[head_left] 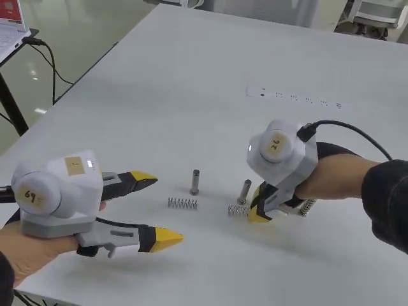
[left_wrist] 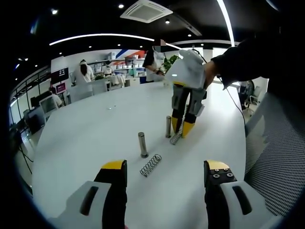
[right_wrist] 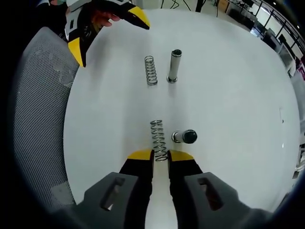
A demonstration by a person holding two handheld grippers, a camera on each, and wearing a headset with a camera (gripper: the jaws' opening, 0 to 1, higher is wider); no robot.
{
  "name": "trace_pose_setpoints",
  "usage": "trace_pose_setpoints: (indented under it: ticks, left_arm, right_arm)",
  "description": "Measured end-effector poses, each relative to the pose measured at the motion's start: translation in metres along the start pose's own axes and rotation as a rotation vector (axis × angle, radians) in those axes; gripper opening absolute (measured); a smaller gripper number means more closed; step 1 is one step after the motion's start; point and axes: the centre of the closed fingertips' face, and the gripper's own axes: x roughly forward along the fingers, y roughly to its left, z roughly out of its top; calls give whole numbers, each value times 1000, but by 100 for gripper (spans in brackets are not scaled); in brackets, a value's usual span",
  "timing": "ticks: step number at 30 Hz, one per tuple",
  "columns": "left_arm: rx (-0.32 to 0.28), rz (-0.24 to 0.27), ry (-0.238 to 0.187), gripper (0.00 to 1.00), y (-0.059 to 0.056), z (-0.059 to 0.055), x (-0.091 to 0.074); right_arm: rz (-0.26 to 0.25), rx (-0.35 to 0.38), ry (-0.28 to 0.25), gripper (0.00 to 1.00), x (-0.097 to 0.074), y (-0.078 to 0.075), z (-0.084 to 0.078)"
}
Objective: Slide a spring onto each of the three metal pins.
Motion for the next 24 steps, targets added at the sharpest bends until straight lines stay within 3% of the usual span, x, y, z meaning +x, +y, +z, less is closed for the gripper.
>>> trace_pose_setpoints:
  ticks: [11,24]
  left_arm:
    - [3,-12,3,62,-5,1,1]
    - [31,-61,0,59,-20,11,9]
  right_arm:
    - [1,-2,1,13,-9,9,-4]
    - [19,-3,-20,13,-39,25,4]
